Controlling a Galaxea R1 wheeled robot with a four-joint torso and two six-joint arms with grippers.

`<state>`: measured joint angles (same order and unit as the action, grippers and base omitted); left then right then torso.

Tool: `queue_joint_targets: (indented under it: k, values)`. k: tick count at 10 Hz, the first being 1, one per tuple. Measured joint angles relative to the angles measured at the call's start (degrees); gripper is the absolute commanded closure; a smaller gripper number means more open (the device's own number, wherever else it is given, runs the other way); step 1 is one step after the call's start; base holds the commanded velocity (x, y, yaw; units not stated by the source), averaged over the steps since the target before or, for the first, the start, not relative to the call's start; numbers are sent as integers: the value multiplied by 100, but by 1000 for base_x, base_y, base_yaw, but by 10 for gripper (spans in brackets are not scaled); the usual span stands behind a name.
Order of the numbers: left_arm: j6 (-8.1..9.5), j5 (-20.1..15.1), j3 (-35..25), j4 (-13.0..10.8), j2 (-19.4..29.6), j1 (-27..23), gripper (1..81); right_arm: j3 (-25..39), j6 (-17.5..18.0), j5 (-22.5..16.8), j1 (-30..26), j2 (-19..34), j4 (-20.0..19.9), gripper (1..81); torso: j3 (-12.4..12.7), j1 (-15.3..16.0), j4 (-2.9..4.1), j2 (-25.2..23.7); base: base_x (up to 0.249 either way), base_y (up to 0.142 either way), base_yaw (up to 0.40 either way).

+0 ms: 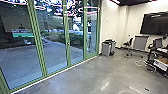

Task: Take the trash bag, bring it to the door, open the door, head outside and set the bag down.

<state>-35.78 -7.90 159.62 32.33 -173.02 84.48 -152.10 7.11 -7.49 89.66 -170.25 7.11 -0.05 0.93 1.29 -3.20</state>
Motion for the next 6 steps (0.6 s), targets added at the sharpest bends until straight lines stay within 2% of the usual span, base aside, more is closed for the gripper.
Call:
queue_joint_targets:
  k: [6]
  values:
    - [-16, 2, 0, 0, -11, 2, 811, -361, 0, 173, 94, -188, 151, 10, 0, 0, 0, 0, 143, 0, 0]
